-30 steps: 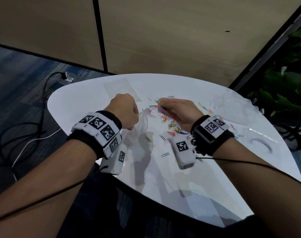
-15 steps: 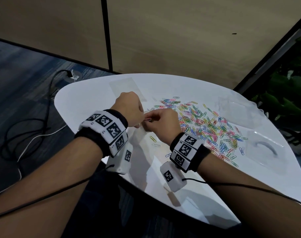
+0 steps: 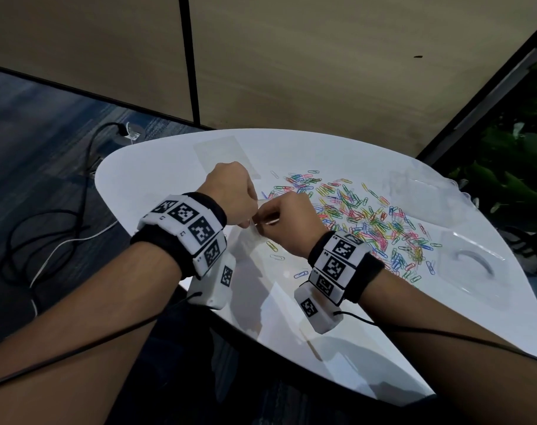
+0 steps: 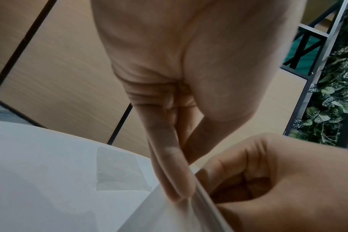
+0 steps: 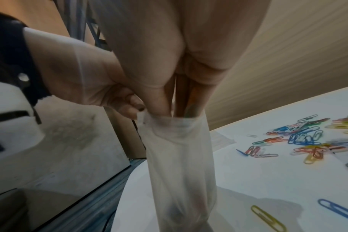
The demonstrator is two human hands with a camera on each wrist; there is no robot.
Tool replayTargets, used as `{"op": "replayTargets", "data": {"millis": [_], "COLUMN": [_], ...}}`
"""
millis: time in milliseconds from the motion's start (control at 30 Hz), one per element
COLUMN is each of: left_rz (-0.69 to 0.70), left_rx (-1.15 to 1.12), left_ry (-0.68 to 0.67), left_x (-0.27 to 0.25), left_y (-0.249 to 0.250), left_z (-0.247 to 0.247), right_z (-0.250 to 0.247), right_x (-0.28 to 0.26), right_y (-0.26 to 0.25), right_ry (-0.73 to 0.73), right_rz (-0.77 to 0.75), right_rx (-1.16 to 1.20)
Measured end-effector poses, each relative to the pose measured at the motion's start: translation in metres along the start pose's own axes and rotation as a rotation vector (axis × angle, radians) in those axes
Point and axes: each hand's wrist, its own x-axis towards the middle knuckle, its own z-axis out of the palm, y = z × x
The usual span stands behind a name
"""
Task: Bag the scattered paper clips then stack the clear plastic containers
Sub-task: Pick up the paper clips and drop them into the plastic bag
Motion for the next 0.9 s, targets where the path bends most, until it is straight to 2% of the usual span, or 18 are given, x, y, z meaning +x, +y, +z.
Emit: {"op": "replayTargets", "data": {"millis": [233, 367, 433, 467, 533, 600, 633, 700, 767, 900], "left_rz": [0.001, -0.008, -0.021, -0.025, -0.031, -0.038, -0.040, -0.043, -0.043, -0.037], "left_rx": [0.020, 0.018, 0.013, 0.011, 0.012, 0.012, 0.013, 0.017, 0.025, 0.042], "left_ry": [0.002, 0.021, 0.030, 0.032, 0.031, 0.024, 0.019, 0.015, 0.012, -0.011], "left_x": [0.003, 0.005, 0.007, 0.007, 0.007, 0.005, 0.004, 0.003, 0.002, 0.003], "left_y": [-0.001, -0.005, -0.007, -0.008, -0.008, -0.007, -0.006, -0.005, -0.003, 0.002], "left_z": [-0.001, -0.002, -0.003, -0.004, -0.005, -0.006, -0.006, -0.007, -0.007, -0.004], "right_z": [0.000, -0.004, -0.003, 0.000, 0.014, 0.032, 0.040, 0.043, 0.036, 0.016], "right_x": [-0.003, -0.002, -0.004, -0.007, -0.020, -0.034, -0.040, -0.045, -0.044, -0.032], "right_y": [0.003, 0.010, 0.026, 0.036, 0.057, 0.086, 0.100, 0.115, 0.122, 0.140], "right_ry": [0.067, 0.216, 0.241, 0.164, -0.114, -0.334, -0.399, -0.413, -0.340, -0.281], "right_rz": [-0.009, 0.067, 0.064, 0.051, -0.032, -0.255, -0.337, -0.354, -0.312, -0.097], "right_rx": [0.126, 0.447, 0.258, 0.086, -0.254, -0.509, -0.601, -0.682, -0.706, -0.858]}}
